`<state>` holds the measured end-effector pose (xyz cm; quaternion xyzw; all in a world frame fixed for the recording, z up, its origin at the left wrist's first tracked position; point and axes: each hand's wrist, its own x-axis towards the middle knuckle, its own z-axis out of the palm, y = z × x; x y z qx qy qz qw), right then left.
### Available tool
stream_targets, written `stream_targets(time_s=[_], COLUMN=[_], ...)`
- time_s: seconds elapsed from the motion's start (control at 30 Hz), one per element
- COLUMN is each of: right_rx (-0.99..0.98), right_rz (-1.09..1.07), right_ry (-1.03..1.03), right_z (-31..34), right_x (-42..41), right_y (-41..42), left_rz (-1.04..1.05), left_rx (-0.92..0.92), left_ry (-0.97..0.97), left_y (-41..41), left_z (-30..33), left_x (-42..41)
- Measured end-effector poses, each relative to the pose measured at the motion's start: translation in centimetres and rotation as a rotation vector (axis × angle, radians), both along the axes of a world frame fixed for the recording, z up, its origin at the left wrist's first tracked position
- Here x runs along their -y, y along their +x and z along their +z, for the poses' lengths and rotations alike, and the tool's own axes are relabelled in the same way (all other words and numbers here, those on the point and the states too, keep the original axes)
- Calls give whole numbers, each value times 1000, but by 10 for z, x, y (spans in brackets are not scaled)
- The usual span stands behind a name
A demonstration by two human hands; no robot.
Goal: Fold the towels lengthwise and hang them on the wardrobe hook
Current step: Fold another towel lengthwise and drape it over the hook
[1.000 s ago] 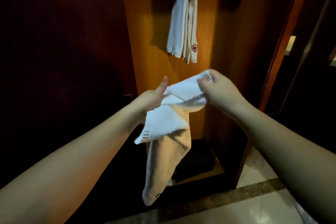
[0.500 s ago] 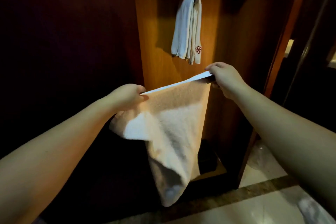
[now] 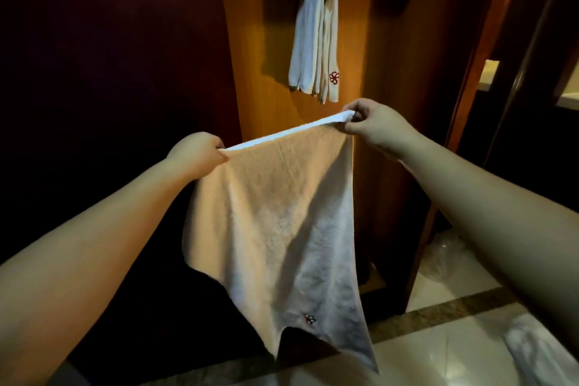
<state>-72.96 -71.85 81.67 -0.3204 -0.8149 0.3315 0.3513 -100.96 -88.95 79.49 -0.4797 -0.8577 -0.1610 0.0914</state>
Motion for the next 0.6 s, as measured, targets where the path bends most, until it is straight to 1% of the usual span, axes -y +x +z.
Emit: stream_targets(time_s=[0.1, 0.2, 0.4, 0.6], right_rx=[-40, -107, -225, -234], right_rz=[-87, -153, -225, -310], right_ry=[65, 50, 73, 29], right_z=[-3, -3, -3, -11], right_x=[-3, -5, -6, -16], right_y=[4, 6, 5, 6], left_rz=[68, 135, 216, 233], left_rx=[-16, 5, 108, 163], left_ry=[-36, -74, 11, 27], left_y=[-13, -28, -38, -48], left_z=[-15, -28, -53, -65], left_x=[8, 22, 39, 61])
